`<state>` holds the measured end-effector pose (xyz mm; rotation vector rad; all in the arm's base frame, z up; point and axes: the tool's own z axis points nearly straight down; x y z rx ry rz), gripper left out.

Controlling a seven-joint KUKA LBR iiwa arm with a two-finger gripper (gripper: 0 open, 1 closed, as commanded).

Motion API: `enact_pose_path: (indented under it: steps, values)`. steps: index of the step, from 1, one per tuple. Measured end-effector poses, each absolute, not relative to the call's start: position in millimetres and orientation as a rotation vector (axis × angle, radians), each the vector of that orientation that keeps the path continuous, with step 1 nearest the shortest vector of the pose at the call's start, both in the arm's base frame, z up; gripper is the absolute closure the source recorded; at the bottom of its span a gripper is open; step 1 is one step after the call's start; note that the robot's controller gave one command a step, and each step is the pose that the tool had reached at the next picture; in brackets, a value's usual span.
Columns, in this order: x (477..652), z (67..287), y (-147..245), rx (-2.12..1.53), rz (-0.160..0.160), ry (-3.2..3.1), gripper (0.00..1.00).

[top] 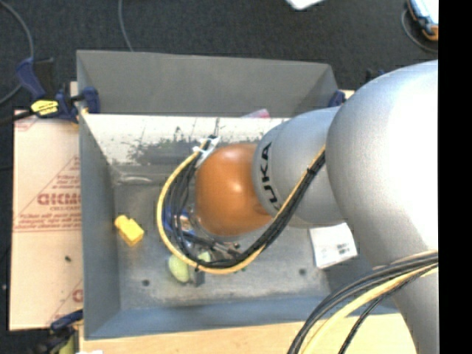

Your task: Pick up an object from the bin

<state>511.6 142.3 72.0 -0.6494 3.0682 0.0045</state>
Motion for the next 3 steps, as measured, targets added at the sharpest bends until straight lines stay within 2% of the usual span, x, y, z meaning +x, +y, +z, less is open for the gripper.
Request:
enact_pose_path:
  steps: [3]
  values:
    - [511.6, 72.0, 142.3, -0.647, 0.005, 3.069, 1.0]
